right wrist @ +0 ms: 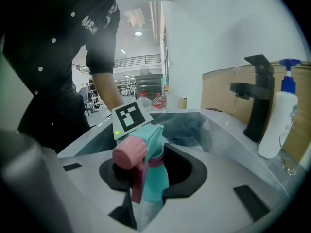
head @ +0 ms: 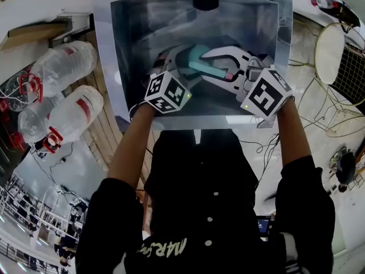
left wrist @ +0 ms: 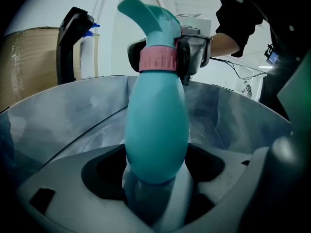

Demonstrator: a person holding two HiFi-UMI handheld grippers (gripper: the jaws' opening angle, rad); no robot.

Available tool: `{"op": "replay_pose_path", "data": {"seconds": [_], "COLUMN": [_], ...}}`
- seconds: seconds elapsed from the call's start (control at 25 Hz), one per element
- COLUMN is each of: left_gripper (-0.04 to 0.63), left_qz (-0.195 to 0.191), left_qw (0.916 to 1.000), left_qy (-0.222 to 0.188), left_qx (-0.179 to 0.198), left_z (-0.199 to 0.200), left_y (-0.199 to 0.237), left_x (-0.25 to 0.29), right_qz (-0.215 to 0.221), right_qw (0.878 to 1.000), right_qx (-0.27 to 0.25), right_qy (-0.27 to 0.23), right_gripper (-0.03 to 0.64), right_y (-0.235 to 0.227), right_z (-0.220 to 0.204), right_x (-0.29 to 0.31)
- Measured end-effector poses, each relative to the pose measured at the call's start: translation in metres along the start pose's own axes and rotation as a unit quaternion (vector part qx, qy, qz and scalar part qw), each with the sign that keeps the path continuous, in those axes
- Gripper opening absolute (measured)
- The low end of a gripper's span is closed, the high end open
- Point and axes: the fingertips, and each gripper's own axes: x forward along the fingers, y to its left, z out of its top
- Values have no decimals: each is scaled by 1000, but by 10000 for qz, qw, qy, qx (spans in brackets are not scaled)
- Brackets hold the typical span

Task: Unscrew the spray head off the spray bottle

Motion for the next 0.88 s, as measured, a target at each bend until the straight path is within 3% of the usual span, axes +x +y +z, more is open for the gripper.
{"op": "replay_pose_path", "data": {"seconds": [0.16, 0.32, 0.44, 0.52, 0.64, 0.76, 0.88], "left_gripper": [388, 388, 388, 388, 388, 388, 388], "left_qz": [-78, -112, -84, -63, -59, -50, -26], "left_qw": [9999, 9999, 9999, 9999, 10000, 10000, 10000], "left_qy": [-11, -29, -66, -78, -56, -56, -77], "left_qx": [78, 9, -10, -21, -26, -38, -58], "left_z": [0, 1, 2, 2, 2, 2, 2], "left_y": [-2, -4, -5, -4, -5, -5, -5], "left_x": [1, 1, 1, 1, 2, 3, 2], "right_qz": [245, 148, -144, -423, -1123, -2039, -2923], "right_qw": [9994, 9998, 9996, 9971, 9885, 9656, 9152], "right_qx": [-183, -93, 219, 625, 993, 1616, 2684], "right_qy": [-141, -118, -83, -38, 182, 10, -697], "right_gripper": [146, 150, 180, 262, 310, 308, 259], "right_y": [3, 2, 1, 0, 0, -2, 3], "right_z": [1, 1, -2, -11, -25, -20, -7], "right_x": [-1, -1, -1, -4, -19, -47, -72]}}
